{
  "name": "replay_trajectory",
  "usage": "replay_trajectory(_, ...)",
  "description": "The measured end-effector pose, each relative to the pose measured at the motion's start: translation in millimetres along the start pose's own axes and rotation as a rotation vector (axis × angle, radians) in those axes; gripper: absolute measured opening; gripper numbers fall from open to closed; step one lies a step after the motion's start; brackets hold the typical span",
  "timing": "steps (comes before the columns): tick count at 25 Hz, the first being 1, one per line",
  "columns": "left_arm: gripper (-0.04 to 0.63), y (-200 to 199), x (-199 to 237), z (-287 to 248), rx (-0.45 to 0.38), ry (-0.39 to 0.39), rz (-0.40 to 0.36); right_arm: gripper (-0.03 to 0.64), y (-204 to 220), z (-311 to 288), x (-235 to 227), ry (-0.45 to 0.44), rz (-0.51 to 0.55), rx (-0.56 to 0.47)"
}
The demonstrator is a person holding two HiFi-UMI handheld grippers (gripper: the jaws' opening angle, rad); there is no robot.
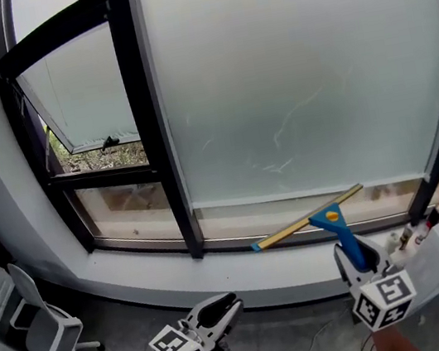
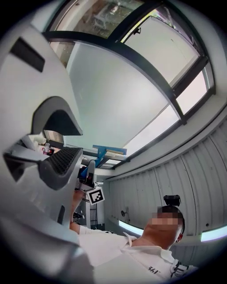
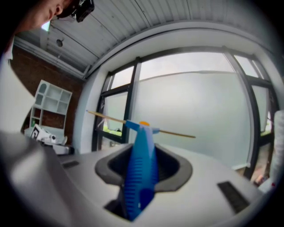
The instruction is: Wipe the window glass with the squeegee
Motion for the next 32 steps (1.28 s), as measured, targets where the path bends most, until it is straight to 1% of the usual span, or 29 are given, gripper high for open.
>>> replay_trajectory(4, 0.107, -26.9, 25.4, -23.5, -0.040, -0.064, -0.036, 0.153, -20.4, -43.7, -14.7, 0.005, 0.048, -0.028)
replay_trajectory(6, 0.107, -40.1, 41.5, -31.0, -0.045, -0.095, -0.060, 0.153, -29.2, -66.3, -16.5, 0.008, 0.066, -0.031)
replay_trajectory(9, 0.107, -62.7, 67.8, -36.8, -0.057, -0.131, -0.090, 0.153, -40.0, -100.5, -9.1, 0.005, 0.095, -0.037)
replay_trajectory(11, 0.109, -79.0, 88.2, -38.2, -0.070, -0.140, -0.107, 0.153, -46.7, -123.9, 0.4, 0.002, 0.109, -0.043)
replay_trajectory(15, 0.107, -118.5, 135.9, -43.5, -0.082, -0.122, -0.158, 0.153, -66.8, -175.5, 20.6, 0.030, 0.135, -0.068)
replay_trajectory(20, 0.107, -176.0, 197.5, -42.7, -0.061, -0.087, -0.226, 0.153, -96.6, -241.6, 48.2, 0.098, 0.135, -0.087)
replay_trajectory(25, 0.107, -235.3, 246.5, -46.3, -0.050, -0.048, -0.300, 0.153, -127.7, -298.7, 65.8, 0.169, 0.150, -0.096)
replay_trajectory(28, 0.107, -261.1, 273.2, -48.7, -0.052, -0.029, -0.321, 0.153, -142.6, -328.1, 74.9, 0.205, 0.169, -0.104)
replay_trajectory(32, 0.107, -284.5, 298.2, -60.9, -0.073, -0.013, -0.320, 0.153, -157.2, -360.5, 77.2, 0.229, 0.185, -0.107)
Point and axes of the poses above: the fingertips, and each gripper's own axes: z backward along the fingers, x to its left, y out of its underside, the point moved 5 cm from there along z, backward along the fingers, and after that the axes turned 7 degrees about z, right-handed, at the moved point
